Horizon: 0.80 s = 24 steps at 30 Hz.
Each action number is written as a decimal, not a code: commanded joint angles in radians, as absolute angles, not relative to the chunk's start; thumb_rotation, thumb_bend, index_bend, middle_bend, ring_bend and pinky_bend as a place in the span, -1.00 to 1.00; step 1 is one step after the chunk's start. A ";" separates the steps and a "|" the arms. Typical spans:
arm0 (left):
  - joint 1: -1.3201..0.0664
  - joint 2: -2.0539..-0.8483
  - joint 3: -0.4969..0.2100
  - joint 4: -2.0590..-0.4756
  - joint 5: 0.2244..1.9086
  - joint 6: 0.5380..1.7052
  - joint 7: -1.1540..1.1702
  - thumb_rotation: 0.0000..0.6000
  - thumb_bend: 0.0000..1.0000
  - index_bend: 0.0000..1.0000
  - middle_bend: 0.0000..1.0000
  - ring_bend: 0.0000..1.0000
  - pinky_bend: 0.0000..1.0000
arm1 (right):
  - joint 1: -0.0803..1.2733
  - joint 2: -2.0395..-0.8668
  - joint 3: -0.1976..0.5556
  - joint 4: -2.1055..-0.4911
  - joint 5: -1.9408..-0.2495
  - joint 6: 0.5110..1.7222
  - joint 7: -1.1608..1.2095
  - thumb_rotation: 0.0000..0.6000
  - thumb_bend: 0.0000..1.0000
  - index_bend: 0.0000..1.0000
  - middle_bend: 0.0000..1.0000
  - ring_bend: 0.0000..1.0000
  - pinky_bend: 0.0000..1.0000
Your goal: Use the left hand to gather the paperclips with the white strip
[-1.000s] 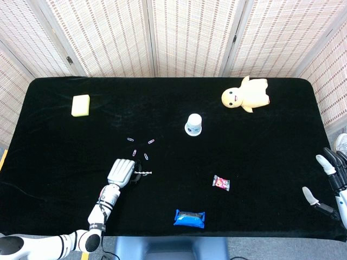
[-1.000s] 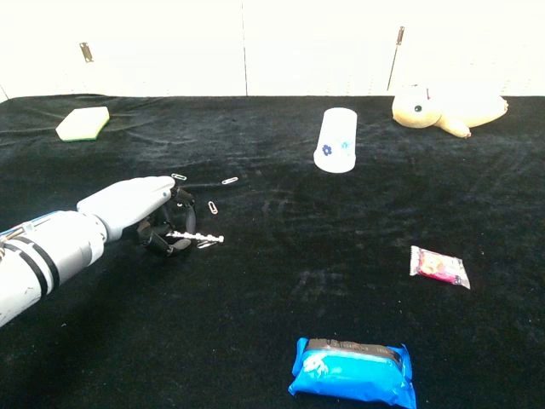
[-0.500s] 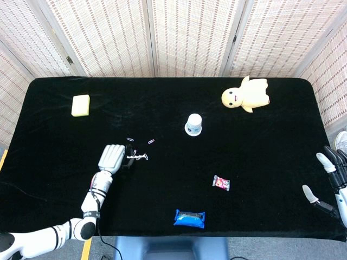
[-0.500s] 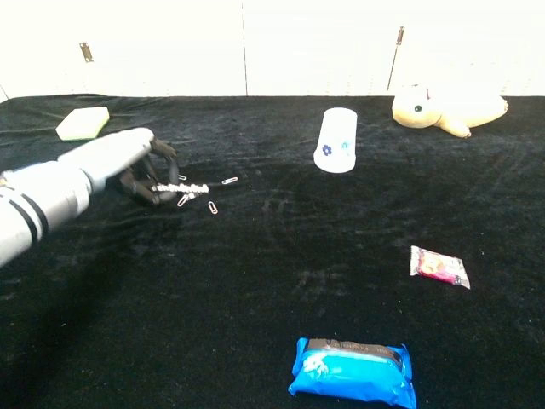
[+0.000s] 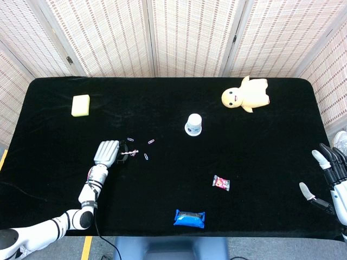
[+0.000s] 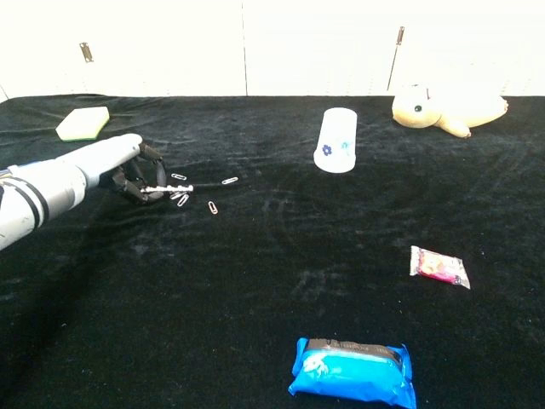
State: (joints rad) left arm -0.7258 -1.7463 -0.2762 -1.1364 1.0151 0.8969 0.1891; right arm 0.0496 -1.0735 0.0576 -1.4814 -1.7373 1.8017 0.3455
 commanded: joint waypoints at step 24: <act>-0.698 -1.728 -0.252 -1.250 1.046 0.976 0.213 1.00 0.14 0.75 1.00 1.00 1.00 | 0.038 -1.068 0.047 -1.467 -1.767 1.831 0.372 1.00 -0.29 -0.97 -1.00 -1.00 -1.00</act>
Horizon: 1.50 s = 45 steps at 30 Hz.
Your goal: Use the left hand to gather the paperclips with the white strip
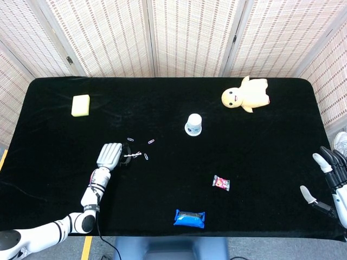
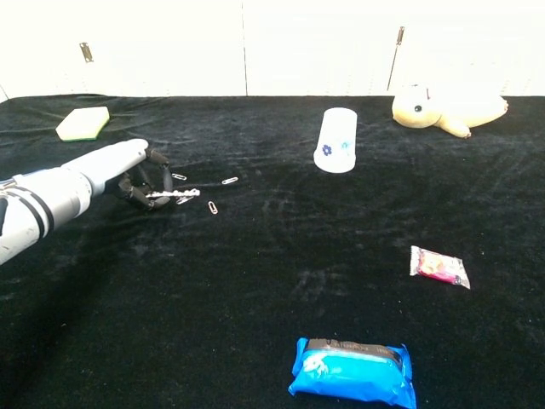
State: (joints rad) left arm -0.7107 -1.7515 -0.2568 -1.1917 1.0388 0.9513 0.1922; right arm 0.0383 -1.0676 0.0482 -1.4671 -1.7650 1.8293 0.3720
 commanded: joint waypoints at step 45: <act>-0.776 -1.838 -0.265 -1.059 0.978 0.878 0.279 1.00 0.14 0.75 1.00 1.00 1.00 | 0.019 -1.065 0.046 -1.465 -1.749 1.839 0.380 1.00 -0.29 -0.97 -1.00 -1.00 -1.00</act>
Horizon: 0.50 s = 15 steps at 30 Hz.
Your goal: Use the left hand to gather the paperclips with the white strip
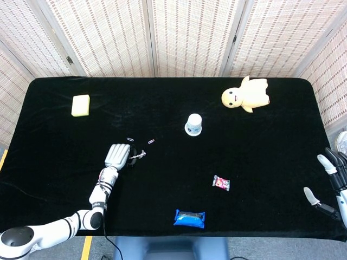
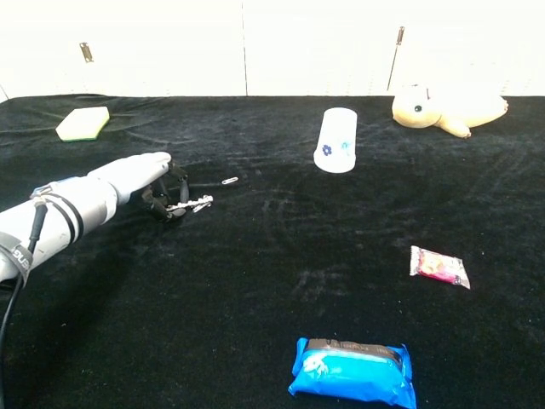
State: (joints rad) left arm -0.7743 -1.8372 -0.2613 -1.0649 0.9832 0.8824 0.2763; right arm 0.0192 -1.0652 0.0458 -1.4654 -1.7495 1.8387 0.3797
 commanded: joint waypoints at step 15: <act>-0.761 -1.777 -0.286 -1.132 0.986 0.928 0.271 1.00 0.14 0.75 1.00 1.00 1.00 | 0.023 -1.065 0.046 -1.471 -1.749 1.824 0.371 1.00 -0.29 -0.97 -1.00 -1.00 -1.00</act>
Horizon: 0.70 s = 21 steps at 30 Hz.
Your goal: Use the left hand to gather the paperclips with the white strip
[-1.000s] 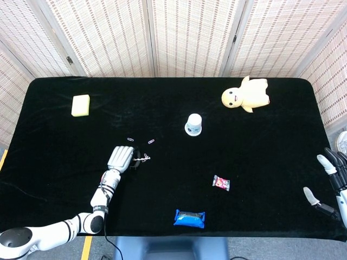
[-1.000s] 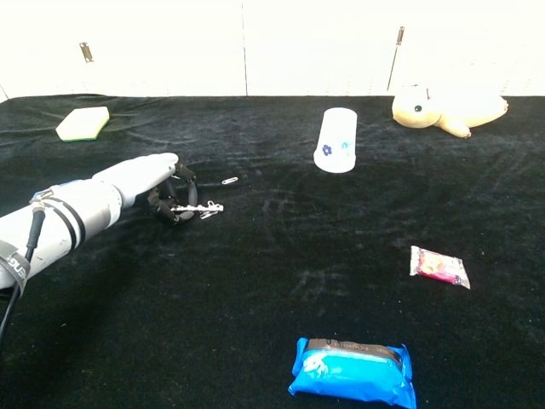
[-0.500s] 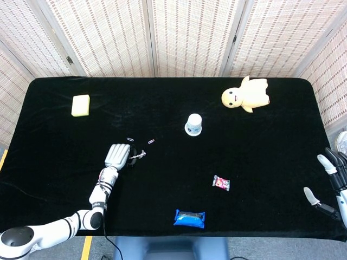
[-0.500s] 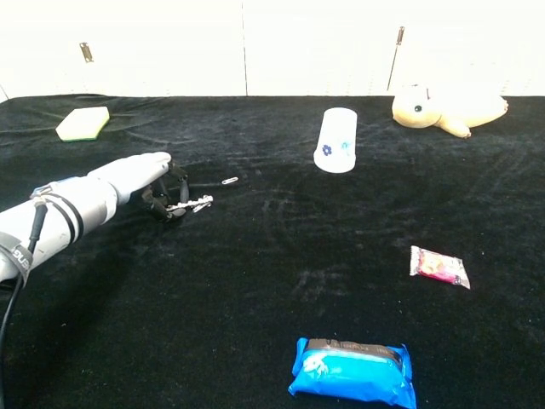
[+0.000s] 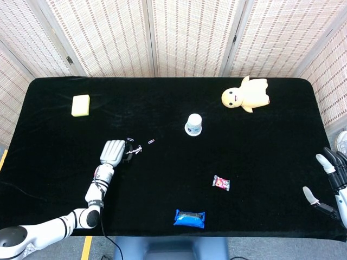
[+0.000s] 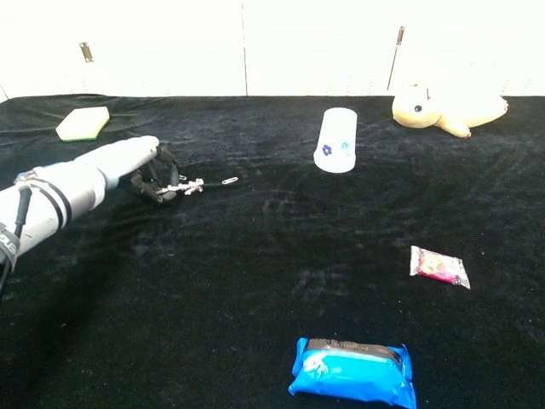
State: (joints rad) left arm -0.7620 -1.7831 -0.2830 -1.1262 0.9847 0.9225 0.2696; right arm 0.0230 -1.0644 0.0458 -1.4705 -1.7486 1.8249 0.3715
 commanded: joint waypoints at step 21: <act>-0.822 -1.784 -0.322 -0.914 0.888 0.781 0.266 1.00 0.14 0.75 1.00 1.00 1.00 | 0.039 -1.060 0.051 -1.483 -1.725 1.778 0.360 1.00 -0.29 -0.97 -1.00 -1.00 -1.00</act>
